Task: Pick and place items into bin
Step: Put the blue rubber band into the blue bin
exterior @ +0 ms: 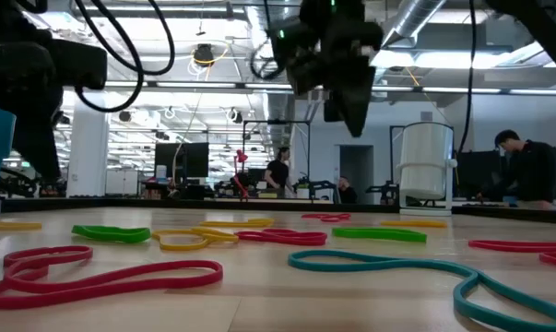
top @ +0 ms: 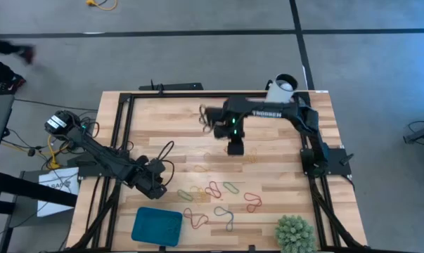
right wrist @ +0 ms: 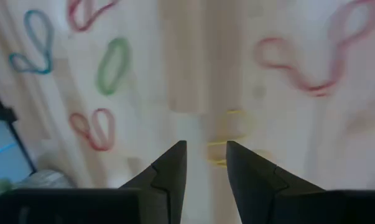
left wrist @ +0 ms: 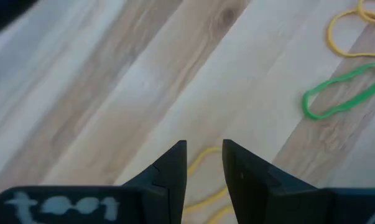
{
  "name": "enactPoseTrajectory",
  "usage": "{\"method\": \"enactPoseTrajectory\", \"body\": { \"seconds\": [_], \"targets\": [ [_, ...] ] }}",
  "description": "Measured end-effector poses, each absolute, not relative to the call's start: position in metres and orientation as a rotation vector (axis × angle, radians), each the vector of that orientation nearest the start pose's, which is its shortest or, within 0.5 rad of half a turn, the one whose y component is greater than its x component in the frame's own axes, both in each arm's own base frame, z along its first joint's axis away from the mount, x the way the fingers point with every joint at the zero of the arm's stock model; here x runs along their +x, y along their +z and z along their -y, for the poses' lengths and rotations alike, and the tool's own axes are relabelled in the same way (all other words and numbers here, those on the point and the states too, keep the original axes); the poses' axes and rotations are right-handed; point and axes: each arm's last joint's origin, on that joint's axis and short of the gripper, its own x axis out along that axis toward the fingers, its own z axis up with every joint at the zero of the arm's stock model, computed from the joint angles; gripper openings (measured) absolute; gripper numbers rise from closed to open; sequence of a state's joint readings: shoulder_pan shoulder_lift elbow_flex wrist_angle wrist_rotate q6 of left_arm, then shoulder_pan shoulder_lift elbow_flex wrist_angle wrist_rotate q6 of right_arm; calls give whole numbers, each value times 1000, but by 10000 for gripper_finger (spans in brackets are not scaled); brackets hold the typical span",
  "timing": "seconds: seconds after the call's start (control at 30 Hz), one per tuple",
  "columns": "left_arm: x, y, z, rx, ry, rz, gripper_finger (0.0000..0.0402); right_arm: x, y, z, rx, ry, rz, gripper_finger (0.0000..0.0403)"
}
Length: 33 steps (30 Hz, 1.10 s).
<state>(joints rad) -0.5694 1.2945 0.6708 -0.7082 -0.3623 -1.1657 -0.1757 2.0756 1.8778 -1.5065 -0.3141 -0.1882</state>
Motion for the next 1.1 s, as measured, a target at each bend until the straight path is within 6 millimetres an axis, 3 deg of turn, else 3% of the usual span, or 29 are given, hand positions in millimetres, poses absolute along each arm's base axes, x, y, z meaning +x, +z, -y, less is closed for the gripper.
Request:
{"method": "enactPoseTrajectory", "body": {
  "seconds": [0.27,0.43,0.53,0.73,0.93,1.1],
  "targets": [
    [179,172,99,-292,520,-1004,91,383,280,-40,108,253,-1507,106],
    [181,173,99,-278,539,-957,91,378,284,-93,26,205,-1444,106],
    [182,174,100,-292,531,-940,91,372,273,-118,-56,190,-1443,106],
    [188,177,101,-297,546,-832,91,367,239,-150,53,283,-1425,106],
    [192,180,103,-311,555,-754,91,350,207,-178,27,347,-1442,106],
    [194,181,103,-321,552,-727,91,351,199,-199,70,357,-1319,106]
  ]
}}
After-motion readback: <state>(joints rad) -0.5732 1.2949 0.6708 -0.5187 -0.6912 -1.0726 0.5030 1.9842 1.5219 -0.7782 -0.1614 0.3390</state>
